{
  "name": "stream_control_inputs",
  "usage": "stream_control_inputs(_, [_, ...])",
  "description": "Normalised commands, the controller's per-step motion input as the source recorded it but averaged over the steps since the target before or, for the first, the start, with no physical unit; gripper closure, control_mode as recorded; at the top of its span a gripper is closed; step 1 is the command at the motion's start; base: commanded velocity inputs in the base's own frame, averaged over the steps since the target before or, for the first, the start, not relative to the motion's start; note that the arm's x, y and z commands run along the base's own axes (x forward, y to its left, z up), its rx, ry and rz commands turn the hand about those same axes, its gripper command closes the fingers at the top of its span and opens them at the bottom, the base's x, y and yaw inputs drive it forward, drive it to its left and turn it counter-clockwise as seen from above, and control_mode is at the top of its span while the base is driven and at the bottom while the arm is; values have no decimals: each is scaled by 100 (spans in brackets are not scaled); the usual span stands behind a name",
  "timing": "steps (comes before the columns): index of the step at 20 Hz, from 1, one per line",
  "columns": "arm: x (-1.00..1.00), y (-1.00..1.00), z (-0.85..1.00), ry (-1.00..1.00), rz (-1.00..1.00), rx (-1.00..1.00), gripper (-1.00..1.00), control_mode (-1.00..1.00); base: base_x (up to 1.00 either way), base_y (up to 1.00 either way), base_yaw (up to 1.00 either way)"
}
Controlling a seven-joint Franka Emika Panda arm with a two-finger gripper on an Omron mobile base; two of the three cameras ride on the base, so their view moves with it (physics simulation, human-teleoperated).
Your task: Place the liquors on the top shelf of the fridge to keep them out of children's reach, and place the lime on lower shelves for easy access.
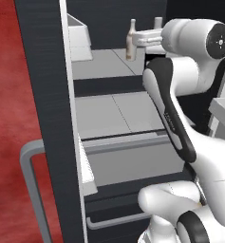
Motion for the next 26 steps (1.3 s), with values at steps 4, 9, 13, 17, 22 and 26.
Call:
stream_control_inputs(4, [21,0,0,-13,1,8,100,-100,0,0,0])
stream_control_inputs(9, [26,0,0,-15,1,11,100,-100,0,0,0])
stream_control_inputs(13, [34,3,0,-10,0,11,100,-100,0,0,0])
stream_control_inputs(17, [42,9,0,-6,0,11,100,-100,0,0,0])
stream_control_inputs(22, [47,18,2,-1,1,8,100,-100,0,0,0])
stream_control_inputs(26, [48,25,9,7,0,0,100,-100,0,0,0])
